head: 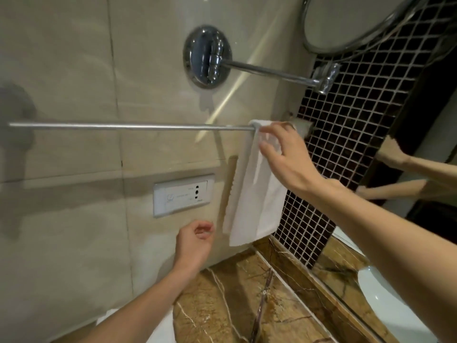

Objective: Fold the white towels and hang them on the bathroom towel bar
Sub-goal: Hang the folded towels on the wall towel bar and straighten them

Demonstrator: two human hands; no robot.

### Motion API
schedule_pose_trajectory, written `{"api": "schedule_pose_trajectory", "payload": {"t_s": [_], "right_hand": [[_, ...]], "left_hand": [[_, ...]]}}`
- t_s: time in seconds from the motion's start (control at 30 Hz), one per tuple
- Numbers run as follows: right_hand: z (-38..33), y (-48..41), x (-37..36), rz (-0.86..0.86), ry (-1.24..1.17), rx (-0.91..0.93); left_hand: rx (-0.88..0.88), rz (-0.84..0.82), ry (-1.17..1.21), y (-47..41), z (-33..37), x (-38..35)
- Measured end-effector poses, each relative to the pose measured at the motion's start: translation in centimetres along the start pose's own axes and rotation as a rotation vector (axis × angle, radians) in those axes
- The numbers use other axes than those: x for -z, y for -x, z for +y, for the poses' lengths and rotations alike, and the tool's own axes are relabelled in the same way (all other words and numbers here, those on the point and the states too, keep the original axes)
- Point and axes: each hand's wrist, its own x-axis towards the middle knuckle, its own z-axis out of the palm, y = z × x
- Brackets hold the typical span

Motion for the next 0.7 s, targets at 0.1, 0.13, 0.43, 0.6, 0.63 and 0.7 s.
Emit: {"api": "schedule_pose_trajectory", "payload": {"t_s": [0.1, 0.13, 0.43, 0.6, 0.63, 0.7], "right_hand": [[-2.0, 2.0, -0.4, -0.070, -0.022, -0.005], [-2.7, 2.7, -0.4, -0.089, -0.035, -0.008], [-10.1, 10.8, -0.1, -0.266, -0.088, -0.048], [-13.5, 17.3, 0.4, -0.347, -0.114, -0.100], [-14.2, 18.8, 0.5, -0.346, -0.125, -0.122], [-15.3, 21.8, 0.8, -0.339, -0.156, -0.169]], "left_hand": [[0.002, -0.033, 0.005, 2.3, 1.4, 3.1], [-0.002, -0.041, -0.004, 3.3, 1.8, 4.3], [-0.090, -0.074, -0.227, 16.3, 5.8, 11.5], [-0.129, -0.106, -0.321, 22.1, 7.8, 14.6], [-0.125, -0.111, -0.333, 23.1, 7.9, 15.1], [-0.118, -0.102, -0.330, 25.1, 7.8, 16.0]]}}
